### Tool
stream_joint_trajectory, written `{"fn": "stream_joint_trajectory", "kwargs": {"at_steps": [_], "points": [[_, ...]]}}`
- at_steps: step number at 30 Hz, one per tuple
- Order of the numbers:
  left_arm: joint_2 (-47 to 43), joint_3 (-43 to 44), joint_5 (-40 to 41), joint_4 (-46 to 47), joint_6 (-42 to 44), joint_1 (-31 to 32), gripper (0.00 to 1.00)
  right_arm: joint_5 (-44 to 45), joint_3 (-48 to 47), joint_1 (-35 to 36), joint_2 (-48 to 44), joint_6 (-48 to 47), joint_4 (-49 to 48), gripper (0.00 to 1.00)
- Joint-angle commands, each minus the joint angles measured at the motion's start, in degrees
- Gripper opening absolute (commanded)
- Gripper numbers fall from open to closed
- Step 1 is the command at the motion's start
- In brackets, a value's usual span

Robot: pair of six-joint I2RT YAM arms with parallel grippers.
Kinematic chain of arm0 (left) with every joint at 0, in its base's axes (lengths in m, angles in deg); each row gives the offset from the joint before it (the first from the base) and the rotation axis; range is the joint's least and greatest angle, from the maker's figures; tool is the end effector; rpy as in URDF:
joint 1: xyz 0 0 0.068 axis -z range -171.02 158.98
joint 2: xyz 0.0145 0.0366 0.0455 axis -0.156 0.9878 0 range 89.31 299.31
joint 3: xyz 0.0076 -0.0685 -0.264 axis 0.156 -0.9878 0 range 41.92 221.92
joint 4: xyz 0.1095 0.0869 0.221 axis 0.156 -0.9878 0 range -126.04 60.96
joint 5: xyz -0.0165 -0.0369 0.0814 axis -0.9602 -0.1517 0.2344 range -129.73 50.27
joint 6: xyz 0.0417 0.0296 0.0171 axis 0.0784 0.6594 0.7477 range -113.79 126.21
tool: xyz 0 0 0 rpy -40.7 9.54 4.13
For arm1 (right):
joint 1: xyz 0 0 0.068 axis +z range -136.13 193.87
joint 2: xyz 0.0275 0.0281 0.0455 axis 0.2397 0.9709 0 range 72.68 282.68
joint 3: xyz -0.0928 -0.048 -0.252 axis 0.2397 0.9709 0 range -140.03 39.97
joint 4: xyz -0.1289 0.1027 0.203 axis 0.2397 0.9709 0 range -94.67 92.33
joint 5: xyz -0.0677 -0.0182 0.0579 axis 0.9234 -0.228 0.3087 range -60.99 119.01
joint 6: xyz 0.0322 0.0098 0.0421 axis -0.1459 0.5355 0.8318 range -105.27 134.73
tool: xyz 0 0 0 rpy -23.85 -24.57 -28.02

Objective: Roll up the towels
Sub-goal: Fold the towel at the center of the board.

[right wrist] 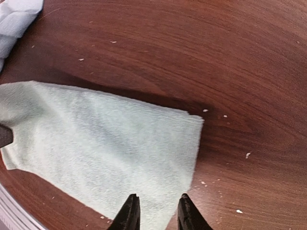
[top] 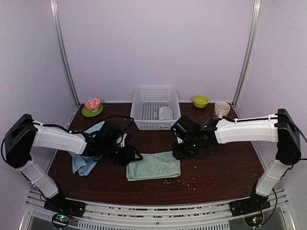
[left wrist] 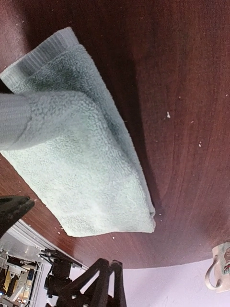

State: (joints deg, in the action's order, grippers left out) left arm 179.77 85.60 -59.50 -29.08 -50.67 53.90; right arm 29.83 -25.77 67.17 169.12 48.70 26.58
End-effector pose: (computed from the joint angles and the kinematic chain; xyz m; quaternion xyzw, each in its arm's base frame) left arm 0.2090 -0.2255 0.1617 -0.0326 0.9176 -0.3820 0.1047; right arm 0.2051 0.2742 0.2056 -0.1612 0.9567 0.1623 0.1802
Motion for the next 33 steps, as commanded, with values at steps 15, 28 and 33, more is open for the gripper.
{"fn": "stream_joint_trajectory", "kwargs": {"at_steps": [15,28,33], "points": [[0.9,2.0,-1.4,0.9,1.6,-0.4,0.52,-3.8,6.7,3.3,5.0,-0.9,2.6,0.14],[-0.4,3.0,2.3,-5.6,5.6,-0.4,0.52,-3.0,9.6,1.6,0.2,-1.4,2.4,0.22],[-2.7,5.9,7.2,-15.6,11.4,-0.4,0.54,-1.2,4.9,0.9,-2.5,-2.6,6.1,0.26]]}}
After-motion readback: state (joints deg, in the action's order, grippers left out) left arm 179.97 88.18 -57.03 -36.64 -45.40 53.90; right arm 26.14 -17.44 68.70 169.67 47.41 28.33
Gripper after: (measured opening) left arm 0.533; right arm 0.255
